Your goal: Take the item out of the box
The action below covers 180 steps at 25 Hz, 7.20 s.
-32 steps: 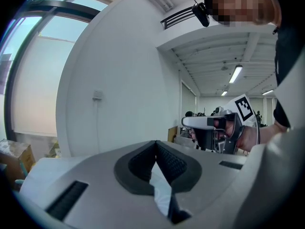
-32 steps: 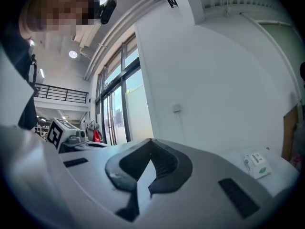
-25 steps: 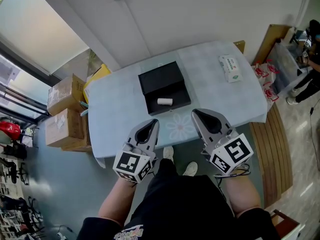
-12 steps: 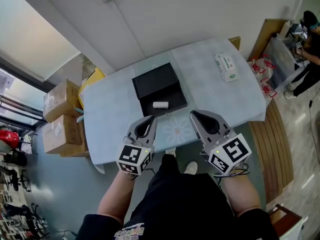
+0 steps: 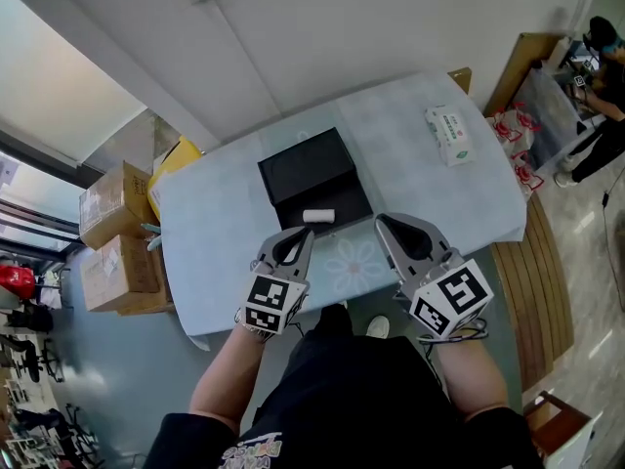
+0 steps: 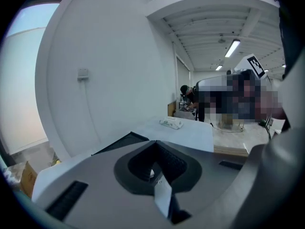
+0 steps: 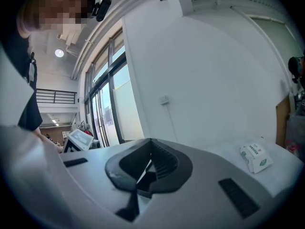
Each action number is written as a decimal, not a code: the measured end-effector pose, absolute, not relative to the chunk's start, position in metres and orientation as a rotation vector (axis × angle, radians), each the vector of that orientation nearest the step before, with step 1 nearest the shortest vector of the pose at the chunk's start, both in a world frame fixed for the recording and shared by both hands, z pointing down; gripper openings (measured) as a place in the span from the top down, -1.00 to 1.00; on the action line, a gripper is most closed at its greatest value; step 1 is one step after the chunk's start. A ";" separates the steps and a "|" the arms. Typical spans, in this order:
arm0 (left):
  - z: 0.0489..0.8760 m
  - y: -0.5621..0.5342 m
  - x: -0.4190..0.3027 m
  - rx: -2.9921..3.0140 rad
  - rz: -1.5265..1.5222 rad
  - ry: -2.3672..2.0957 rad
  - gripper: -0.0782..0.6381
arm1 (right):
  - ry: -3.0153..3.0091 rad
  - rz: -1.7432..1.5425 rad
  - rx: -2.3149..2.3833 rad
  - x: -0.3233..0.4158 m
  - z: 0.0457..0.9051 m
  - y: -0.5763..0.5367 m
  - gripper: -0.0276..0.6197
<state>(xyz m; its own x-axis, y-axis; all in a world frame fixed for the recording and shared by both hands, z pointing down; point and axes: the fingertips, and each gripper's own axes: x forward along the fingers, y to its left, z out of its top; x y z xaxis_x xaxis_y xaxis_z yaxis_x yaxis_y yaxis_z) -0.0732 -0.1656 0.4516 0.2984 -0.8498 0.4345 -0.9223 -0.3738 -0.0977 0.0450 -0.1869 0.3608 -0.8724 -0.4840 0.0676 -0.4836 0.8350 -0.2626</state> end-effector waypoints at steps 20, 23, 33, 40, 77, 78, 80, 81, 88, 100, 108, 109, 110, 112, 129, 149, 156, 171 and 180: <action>0.580 -0.215 -0.099 2.309 1.228 -1.134 0.46 | 2.998 -0.627 -0.963 0.027 0.410 -0.234 0.89; 0.595 -0.219 -0.101 2.310 1.304 -1.047 0.41 | 2.994 -0.659 -0.989 0.027 0.416 -0.237 0.89; 0.636 -0.232 -0.102 2.340 1.617 -0.812 0.35 | 2.982 -0.749 -1.049 0.030 0.440 -0.245 0.89; 0.657 -0.233 -0.098 2.349 1.751 -0.661 0.31 | 2.963 -0.802 -1.079 0.032 0.454 -0.252 0.89; 0.680 -0.240 -0.092 2.337 1.674 -0.718 0.38 | 2.937 -0.833 -1.128 0.048 0.458 -0.234 0.89; 0.678 -0.240 -0.092 2.338 1.670 -0.730 0.38 | 2.937 -0.828 -1.126 0.049 0.457 -0.233 0.89; 0.673 -0.239 -0.091 2.342 1.654 -0.753 0.38 | 2.938 -0.820 -1.123 0.052 0.454 -0.230 0.89; 0.670 -0.239 -0.090 2.345 1.646 -0.765 0.38 | 2.938 -0.815 -1.121 0.053 0.453 -0.229 0.89; 0.647 -0.237 -0.085 2.374 1.613 -0.860 0.38 | 2.947 -0.773 -1.091 0.057 0.441 -0.220 0.89; 0.587 -0.219 -0.079 2.422 1.457 -1.116 0.38 | 2.998 -0.668 -0.990 0.059 0.417 -0.197 0.89; 0.512 -0.202 -0.070 2.430 1.041 -1.349 0.38 | 3.033 -0.567 -0.891 0.063 0.394 -0.179 0.89; 0.501 -0.199 -0.068 2.432 0.969 -1.379 0.39 | 3.038 -0.553 -0.877 0.063 0.391 -0.176 0.89; 0.489 -0.196 -0.066 2.433 0.896 -1.411 0.39 | 3.043 -0.539 -0.863 0.064 0.388 -0.173 0.89; 0.465 -0.185 -0.064 2.430 0.756 -1.481 0.39 | 3.052 -0.509 -0.832 0.065 0.381 -0.165 0.89; 0.354 -0.053 -0.066 2.406 0.342 -1.842 0.39 | 3.093 -0.378 -0.575 0.036 0.340 -0.094 0.89; 0.352 0.026 -0.134 2.440 0.204 -1.717 0.39 | 3.111 -0.406 -0.628 -0.060 0.348 -0.020 0.89; 0.357 0.042 -0.139 2.507 0.179 -1.606 0.39 | 3.086 -0.407 -0.779 -0.060 0.353 0.003 0.89; 0.363 0.084 -0.132 2.615 0.161 -1.406 0.39 | 3.014 -0.430 -1.018 -0.045 0.363 0.052 0.89; 0.367 0.108 -0.138 2.647 0.171 -1.362 0.39 | 2.991 -0.430 -1.066 -0.050 0.368 0.080 0.89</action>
